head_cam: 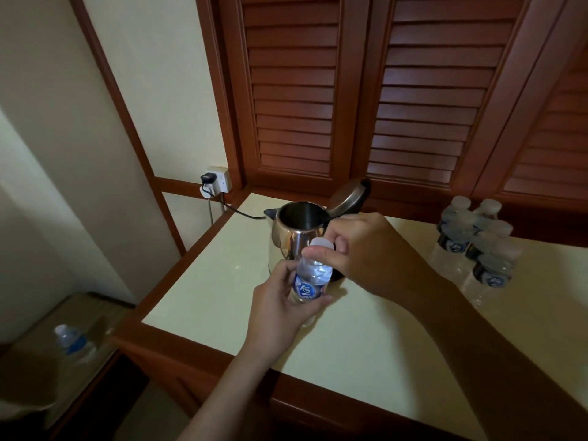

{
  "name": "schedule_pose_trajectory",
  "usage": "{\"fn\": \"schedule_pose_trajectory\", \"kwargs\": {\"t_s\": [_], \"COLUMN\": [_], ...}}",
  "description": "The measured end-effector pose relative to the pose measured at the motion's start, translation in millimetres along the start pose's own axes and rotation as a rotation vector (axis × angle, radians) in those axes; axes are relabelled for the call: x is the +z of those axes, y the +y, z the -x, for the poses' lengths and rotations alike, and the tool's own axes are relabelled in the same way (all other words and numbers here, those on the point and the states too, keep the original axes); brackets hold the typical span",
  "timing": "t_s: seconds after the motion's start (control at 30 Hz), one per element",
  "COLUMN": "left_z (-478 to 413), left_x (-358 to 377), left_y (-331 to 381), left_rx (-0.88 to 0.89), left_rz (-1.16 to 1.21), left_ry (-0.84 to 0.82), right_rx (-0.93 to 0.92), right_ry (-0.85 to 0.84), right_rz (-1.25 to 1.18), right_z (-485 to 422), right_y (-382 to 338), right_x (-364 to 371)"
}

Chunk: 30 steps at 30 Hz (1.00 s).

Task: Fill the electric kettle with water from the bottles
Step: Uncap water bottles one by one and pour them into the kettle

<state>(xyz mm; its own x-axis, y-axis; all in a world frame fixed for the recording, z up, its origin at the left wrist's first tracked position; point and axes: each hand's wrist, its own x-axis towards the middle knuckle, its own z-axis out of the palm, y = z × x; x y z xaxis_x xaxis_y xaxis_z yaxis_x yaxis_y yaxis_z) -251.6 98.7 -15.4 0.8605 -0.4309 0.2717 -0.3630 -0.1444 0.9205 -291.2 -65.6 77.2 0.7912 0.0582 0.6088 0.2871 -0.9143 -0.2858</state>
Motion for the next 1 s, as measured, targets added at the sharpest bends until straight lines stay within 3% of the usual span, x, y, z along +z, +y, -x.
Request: {"fn": "schedule_pose_trajectory", "kwargs": {"t_s": [0.17,0.3,0.43,0.57,0.83,1.0], "left_z": [-15.5,-29.7,-42.4,-50.7,-46.7,-44.6], "left_x": [-26.6,-47.4,-64.4,-77.5,-93.9,-93.3], "left_y": [-12.3,-26.0,-38.5,-51.1,-66.4,-68.6], "left_rx": [0.002,-0.009,-0.005,-0.002,0.087,0.077], "left_rz": [0.046,0.088,0.090,0.153,0.151,0.155], "left_ry": [-0.115,-0.186,-0.230,-0.294,-0.292,-0.266], "right_rx": [0.118,0.198,0.320,0.420,0.386,0.399], "right_ry": [-0.299,-0.391,-0.285,-0.142,-0.155,-0.048], "right_rz": [0.037,0.052,-0.015,0.138,0.068,0.011], "right_z": [-17.6,-28.7,-36.0,-44.1,-37.6,-25.9], "right_y": [-14.1,-30.8,-47.9,-60.4,-75.7,-77.2], "right_x": [7.0,12.8,26.8,45.3,58.2,55.1]}}
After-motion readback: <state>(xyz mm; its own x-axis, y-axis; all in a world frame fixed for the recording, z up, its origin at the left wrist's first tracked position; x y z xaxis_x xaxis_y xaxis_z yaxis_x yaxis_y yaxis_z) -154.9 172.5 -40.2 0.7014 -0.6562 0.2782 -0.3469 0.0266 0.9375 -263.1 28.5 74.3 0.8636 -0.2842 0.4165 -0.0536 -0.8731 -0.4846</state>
